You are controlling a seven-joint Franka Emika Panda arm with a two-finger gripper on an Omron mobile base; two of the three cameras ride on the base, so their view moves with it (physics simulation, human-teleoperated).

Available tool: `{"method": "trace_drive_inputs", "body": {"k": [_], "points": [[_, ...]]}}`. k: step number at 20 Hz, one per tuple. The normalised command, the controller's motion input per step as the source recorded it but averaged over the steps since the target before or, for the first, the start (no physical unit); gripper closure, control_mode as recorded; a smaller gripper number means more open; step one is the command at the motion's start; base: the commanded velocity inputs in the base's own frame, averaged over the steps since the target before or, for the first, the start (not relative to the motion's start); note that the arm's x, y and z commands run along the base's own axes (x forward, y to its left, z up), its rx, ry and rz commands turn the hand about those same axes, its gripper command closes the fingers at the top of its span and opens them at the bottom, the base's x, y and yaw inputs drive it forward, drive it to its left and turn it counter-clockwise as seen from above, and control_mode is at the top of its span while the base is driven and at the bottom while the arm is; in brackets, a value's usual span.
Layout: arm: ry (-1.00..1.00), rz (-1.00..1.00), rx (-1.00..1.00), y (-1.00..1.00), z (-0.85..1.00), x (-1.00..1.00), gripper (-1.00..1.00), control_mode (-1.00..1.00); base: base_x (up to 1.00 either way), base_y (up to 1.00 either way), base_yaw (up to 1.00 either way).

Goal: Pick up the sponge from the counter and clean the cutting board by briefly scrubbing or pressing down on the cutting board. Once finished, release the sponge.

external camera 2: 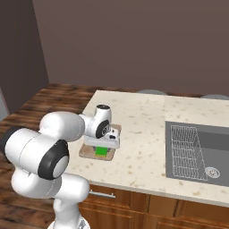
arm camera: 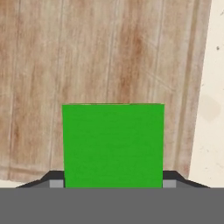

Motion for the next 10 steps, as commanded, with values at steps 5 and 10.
{"method": "trace_drive_inputs", "body": {"k": [5, 10], "points": [[0.0, 0.0, 0.0, 0.0, -0.04, 0.08, 1.0, -1.0, 0.0, 0.0, 0.0], [0.0, 0.0, 0.0, 0.0, -0.16, 0.15, 1.0, -1.0, 0.0, 0.0, 0.0]]}}
